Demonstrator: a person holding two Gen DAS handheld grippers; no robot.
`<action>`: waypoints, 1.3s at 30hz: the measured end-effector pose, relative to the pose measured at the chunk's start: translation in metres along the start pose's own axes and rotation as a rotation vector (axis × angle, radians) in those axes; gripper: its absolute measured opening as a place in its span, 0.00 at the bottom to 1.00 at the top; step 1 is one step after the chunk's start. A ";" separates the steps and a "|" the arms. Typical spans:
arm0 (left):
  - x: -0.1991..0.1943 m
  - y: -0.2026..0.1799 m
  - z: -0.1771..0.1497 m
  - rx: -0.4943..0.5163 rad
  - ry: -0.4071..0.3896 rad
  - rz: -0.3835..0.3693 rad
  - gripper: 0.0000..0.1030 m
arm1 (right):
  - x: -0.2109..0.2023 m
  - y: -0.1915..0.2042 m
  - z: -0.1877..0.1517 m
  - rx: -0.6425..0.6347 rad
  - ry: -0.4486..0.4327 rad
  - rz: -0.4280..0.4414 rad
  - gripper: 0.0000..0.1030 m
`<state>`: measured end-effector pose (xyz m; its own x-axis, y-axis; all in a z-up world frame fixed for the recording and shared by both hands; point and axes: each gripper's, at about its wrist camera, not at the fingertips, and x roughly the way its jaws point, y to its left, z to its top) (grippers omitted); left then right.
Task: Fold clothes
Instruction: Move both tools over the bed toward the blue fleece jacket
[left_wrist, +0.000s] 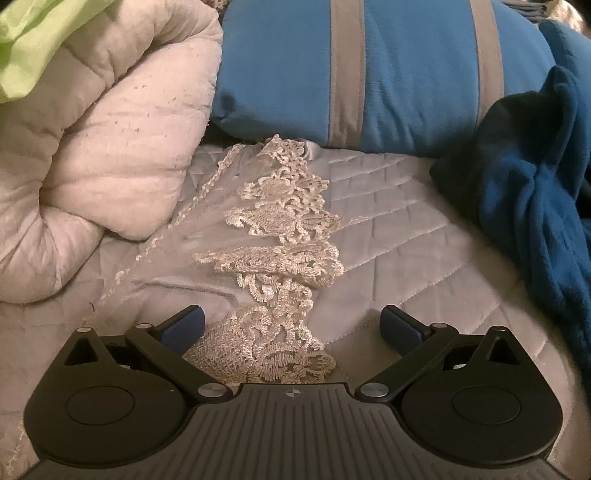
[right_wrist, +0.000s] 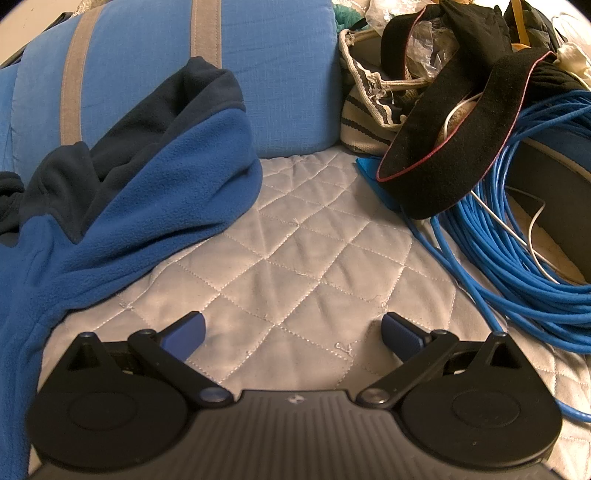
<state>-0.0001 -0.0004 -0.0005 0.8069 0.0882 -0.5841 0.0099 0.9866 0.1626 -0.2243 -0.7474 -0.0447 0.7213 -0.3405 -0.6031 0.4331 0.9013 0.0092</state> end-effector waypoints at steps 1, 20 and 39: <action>0.000 -0.001 -0.001 -0.005 0.001 -0.004 1.00 | 0.000 0.000 0.000 0.001 0.000 0.001 0.99; 0.000 -0.011 -0.007 0.020 0.004 0.025 1.00 | -0.001 0.000 0.003 0.003 0.007 0.007 0.99; -0.147 0.012 0.040 -0.023 -0.069 -0.092 1.00 | -0.099 -0.007 0.014 -0.010 -0.079 0.102 1.00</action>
<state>-0.0949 -0.0066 0.1189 0.8420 -0.0116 -0.5393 0.0726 0.9931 0.0920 -0.2910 -0.7239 0.0264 0.8017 -0.2668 -0.5348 0.3503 0.9348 0.0588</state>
